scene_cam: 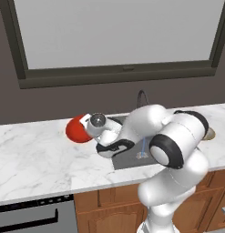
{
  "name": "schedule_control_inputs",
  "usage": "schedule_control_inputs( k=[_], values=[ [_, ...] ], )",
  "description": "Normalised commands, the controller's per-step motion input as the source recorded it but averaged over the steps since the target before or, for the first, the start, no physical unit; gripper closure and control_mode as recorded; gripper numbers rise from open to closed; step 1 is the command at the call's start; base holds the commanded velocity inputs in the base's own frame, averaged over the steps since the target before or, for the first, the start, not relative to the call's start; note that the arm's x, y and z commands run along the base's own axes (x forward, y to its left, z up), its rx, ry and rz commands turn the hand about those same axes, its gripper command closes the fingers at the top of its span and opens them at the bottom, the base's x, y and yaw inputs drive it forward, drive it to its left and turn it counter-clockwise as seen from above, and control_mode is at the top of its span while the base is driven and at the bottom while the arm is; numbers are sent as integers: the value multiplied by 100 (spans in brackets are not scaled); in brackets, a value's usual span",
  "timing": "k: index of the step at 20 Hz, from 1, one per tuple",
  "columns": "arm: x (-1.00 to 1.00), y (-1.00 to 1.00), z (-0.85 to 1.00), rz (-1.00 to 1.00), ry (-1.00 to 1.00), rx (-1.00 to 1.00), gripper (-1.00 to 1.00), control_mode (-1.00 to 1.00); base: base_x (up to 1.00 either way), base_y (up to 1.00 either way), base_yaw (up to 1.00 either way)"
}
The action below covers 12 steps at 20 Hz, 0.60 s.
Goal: Rinse each bowl for a few seconds and place them down in the sink or on the counter.
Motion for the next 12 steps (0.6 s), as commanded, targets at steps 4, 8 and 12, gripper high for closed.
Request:
schedule_control_inputs(
  k=[4, 8, 12],
  values=[
    [-27, -20, 33, -32, 1, 2, 100, -100, 0, 0, 0],
    [-23, -26, 39, -34, 3, 9, 100, -100, 0, 0, 0],
    [-21, -32, 45, -33, 3, 12, 100, -100, 0, 0, 0]
  ],
)
